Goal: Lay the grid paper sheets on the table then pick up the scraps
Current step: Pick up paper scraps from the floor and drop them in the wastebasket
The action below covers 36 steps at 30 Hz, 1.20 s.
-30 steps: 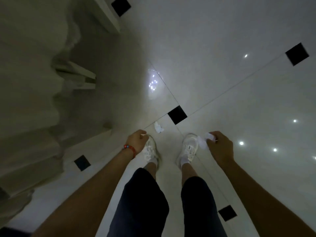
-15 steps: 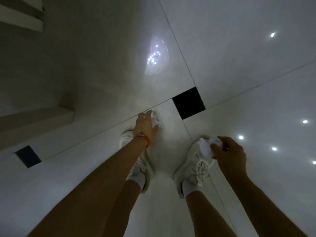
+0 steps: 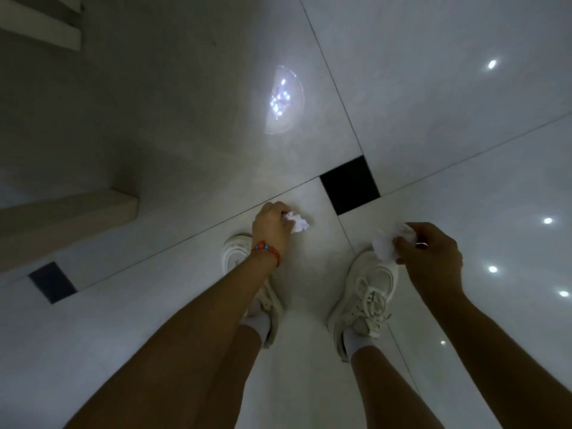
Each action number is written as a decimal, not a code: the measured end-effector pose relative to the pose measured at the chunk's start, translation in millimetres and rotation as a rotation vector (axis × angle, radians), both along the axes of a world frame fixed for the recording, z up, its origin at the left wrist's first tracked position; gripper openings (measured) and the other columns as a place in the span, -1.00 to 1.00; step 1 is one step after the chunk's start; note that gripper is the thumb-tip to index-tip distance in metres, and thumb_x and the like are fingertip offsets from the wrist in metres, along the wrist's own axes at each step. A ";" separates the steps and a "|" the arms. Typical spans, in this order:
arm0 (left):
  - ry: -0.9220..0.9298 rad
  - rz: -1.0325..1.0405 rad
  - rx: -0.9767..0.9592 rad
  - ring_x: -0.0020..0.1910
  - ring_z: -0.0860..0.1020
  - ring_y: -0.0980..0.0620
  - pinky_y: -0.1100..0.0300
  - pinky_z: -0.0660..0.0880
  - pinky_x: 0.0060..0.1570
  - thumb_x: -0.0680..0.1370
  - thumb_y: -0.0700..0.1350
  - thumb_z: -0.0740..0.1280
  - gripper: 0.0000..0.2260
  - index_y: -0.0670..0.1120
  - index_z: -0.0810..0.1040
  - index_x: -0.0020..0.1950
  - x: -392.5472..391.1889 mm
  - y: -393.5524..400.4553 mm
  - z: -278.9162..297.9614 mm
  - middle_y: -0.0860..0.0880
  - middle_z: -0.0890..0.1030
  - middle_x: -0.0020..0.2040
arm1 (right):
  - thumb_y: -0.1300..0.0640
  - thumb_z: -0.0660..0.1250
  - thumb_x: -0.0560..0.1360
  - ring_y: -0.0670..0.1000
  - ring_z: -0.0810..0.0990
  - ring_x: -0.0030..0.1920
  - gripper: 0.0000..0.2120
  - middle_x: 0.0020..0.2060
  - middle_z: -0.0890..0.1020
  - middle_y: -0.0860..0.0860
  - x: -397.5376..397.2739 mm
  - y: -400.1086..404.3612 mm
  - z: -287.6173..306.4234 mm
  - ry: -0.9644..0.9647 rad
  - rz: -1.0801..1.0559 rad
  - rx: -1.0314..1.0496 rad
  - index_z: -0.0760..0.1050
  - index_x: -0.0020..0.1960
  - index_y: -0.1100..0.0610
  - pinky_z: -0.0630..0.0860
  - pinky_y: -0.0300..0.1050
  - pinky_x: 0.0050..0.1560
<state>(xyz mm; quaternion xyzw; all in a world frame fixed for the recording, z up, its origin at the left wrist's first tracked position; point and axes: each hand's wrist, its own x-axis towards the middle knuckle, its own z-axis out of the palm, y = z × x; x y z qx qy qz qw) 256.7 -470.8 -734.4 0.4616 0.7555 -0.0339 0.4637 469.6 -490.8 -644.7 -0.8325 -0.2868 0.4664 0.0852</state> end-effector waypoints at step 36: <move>0.047 1.022 0.525 -0.24 0.53 0.01 0.49 0.43 -0.31 0.39 -0.29 0.43 -0.89 -0.15 0.59 -0.12 -12.2 -166.8 615.3 -0.07 0.59 -0.24 | 0.33 0.27 0.47 0.06 0.51 -0.17 -0.85 -0.25 0.55 0.08 -52.8 -15.6 500.1 0.314 0.523 0.311 0.56 0.01 0.28 0.45 -0.21 -0.21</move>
